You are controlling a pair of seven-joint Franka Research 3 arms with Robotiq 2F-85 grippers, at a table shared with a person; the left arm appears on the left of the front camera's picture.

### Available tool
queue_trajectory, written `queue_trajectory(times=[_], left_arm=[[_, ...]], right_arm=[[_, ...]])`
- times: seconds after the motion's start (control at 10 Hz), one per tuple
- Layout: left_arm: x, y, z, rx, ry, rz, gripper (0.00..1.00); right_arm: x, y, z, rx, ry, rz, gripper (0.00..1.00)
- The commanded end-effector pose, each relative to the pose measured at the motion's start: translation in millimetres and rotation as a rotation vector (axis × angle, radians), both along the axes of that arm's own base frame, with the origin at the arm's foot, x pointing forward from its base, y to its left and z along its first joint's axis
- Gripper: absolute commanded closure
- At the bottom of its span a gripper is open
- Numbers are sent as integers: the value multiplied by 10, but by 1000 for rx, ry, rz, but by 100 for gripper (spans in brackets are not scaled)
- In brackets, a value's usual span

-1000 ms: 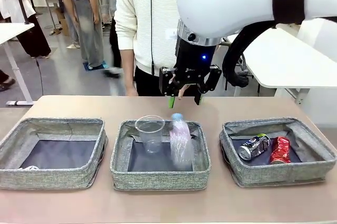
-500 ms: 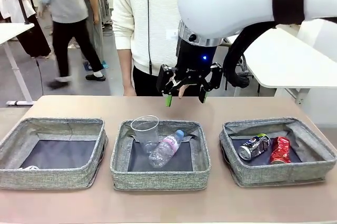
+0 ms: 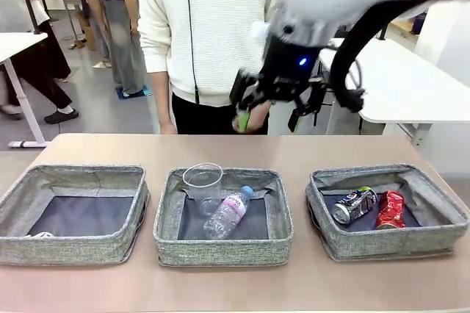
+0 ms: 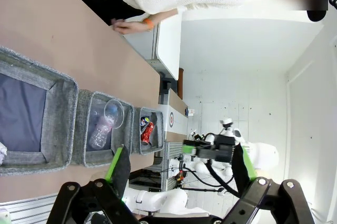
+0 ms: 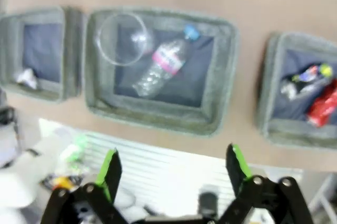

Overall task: Sort the waste into the appropriate baskets.
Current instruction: Place the picked waste into the Fabric basket indicated by the person.

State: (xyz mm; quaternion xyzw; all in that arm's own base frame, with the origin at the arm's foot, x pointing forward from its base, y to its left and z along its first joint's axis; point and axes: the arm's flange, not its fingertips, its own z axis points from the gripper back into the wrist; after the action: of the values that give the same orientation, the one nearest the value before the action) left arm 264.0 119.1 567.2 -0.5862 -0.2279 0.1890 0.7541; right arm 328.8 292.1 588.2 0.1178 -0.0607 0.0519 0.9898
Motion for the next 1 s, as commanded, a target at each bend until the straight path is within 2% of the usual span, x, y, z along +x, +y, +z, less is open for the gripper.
queue_trajectory(times=[0.0, 0.3, 0.5, 0.6, 0.8, 0.9], left_arm=[[-2, 3, 9, -2, -25, -10, 0], [-2, 3, 9, -2, -25, -10, 0], [-2, 3, 9, -2, -25, -10, 0], [-2, 3, 9, -2, -25, -10, 0], [-2, 3, 9, -2, -25, -10, 0], [-2, 3, 9, -2, -25, -10, 0]], right_arm=[[-243, -1042, 174, 242, 4, -202, 0], [-873, -2690, 75, 495, -81, -503, 0], [-1073, -3232, -266, 594, -39, -694, 0], [-907, -2796, 82, 515, -31, -522, 0], [-907, -2796, 82, 515, -31, -522, 0], [-1038, -3077, 15, 540, -33, -603, 0]])
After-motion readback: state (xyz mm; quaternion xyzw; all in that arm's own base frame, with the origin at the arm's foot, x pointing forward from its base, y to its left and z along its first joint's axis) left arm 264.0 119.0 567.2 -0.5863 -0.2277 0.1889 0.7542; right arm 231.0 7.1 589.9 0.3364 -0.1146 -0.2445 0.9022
